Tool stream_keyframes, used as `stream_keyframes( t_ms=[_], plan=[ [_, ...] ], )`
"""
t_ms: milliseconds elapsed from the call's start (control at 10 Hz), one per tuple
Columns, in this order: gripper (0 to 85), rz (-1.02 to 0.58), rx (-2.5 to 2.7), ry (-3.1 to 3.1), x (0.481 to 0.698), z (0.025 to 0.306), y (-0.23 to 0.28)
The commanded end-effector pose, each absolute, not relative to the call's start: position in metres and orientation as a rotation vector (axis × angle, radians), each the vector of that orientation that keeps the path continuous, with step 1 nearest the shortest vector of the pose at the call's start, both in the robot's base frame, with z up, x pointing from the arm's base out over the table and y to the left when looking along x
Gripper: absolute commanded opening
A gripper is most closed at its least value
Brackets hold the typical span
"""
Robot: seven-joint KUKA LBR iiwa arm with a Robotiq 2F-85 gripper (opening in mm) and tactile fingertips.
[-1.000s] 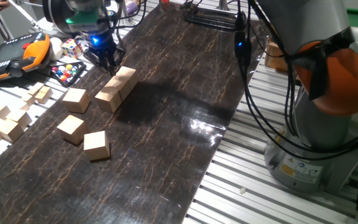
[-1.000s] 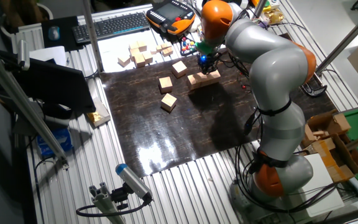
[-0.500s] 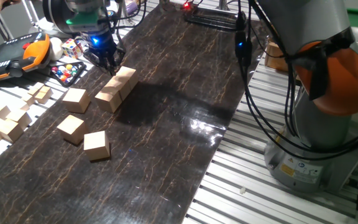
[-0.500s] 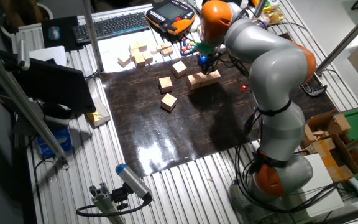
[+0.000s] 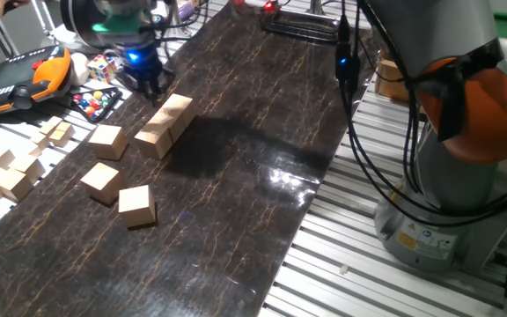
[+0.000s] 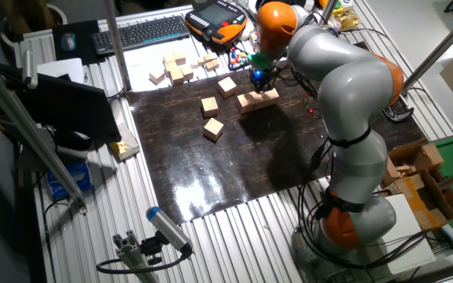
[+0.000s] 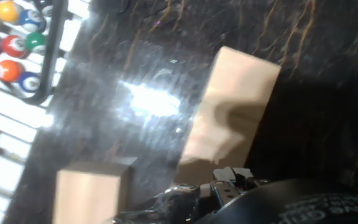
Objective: Stack the blocks into a pyramid shape
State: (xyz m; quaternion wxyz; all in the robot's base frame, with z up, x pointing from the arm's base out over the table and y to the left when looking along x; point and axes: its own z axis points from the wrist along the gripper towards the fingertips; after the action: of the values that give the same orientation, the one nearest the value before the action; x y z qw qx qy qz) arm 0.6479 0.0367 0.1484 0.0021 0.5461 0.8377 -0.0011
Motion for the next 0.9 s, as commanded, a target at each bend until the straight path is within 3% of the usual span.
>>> stream_keyframes(
  t_ms=[0,600,800],
  plan=[
    [0.7,-0.014,1.739,2.613,0.654,0.152,0.053],
    [0.7,-0.047,1.721,2.57,0.686,0.135,0.106],
    [0.7,0.011,1.702,2.575,0.69,0.128,0.108]
  ],
)
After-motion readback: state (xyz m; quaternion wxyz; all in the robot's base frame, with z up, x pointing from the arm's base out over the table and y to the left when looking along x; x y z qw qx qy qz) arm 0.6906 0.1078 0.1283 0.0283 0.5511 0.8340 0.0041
